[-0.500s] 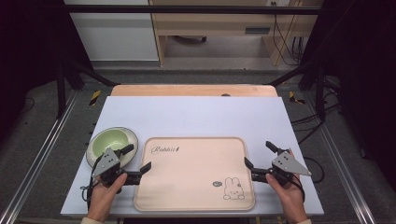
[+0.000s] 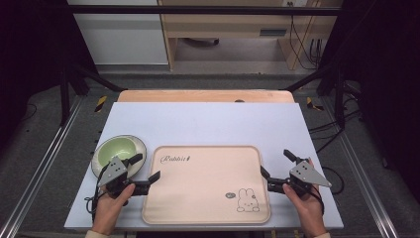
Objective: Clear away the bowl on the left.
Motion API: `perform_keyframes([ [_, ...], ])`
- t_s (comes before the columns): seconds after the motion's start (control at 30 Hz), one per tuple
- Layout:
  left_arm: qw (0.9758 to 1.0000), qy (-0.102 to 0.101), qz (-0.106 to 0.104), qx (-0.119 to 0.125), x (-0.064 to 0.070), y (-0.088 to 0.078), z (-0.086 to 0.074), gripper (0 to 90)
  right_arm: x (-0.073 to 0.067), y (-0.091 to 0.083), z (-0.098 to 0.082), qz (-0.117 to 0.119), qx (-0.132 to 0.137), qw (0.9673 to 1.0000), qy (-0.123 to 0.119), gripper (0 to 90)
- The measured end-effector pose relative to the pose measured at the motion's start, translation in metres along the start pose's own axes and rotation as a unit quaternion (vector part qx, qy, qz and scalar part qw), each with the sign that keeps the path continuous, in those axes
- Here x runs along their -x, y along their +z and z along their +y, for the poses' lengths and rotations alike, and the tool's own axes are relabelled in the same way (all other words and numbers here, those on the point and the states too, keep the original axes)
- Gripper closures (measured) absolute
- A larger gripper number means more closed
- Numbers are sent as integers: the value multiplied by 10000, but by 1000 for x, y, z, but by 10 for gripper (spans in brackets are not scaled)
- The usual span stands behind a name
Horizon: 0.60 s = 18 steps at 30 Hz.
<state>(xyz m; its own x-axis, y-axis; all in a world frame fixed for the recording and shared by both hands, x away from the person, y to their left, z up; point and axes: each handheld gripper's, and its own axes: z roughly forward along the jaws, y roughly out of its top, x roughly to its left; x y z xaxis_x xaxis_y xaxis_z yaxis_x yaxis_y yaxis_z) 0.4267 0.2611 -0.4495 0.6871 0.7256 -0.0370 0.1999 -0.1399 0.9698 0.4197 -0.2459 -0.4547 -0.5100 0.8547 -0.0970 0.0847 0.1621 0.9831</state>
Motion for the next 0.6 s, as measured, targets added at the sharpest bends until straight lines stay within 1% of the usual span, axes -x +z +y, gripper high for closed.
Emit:
perform_keyframes([
  [0.1, 10000, -30, 78, 20, -1, -4, 4, 56, -1, 0, 0, 12, 6, 10000, 1, 33],
  [0.17, 10000, -24, 80, 15, -1, -5, 5, 52, -1, 0, 1, 82, 63, 9998, 184, 34],
  [0.2, 9999, -9, 153, 37, -2, -7, 10, 47, -1, -1, 2, 93, 113, 9994, 300, 34],
  [0.23, 9998, 1, 186, 40, -3, -8, 12, 47, -1, -2, 2, 88, 124, 9993, 328, 34],
  [0.3, 9998, 5, 209, 30, -3, -9, 14, 46, -1, -2, 2, 94, 121, 9994, 321, 34],
  [0.33, 9996, 20, 298, 24, -6, -11, 20, 47, 0, -2, 1, 58, 90, 9996, 251, 33],
  [0.4, 9990, -7, 447, -14, -10, -15, 27, 51, 0, -4, 2, 11, 66, 9998, 181, 33],
  [0.47, 9980, 32, 616, -113, -15, -20, 35, 55, 0, -9, 3, -84, 93, 9996, 238, 36],
  [0.5, 9980, 32, 616, -113, -15, -20, 35, 58, 0, -9, 3, -84, 93, 9996, 238, 36],
  [0.53, 9978, 49, 644, -143, -18, -22, 42, 57, -2, -11, 5, -114, 117, 9996, 231, 36],
  [0.57, 9970, 229, 673, -300, -21, -25, 53, 56, -3, -11, 5, -118, 87, 9997, 202, 36],
  [0.6, 9960, 365, 728, -380, -23, -27, 60, 56, -3, -10, 5, -106, 53, 9998, 183, 36],
])
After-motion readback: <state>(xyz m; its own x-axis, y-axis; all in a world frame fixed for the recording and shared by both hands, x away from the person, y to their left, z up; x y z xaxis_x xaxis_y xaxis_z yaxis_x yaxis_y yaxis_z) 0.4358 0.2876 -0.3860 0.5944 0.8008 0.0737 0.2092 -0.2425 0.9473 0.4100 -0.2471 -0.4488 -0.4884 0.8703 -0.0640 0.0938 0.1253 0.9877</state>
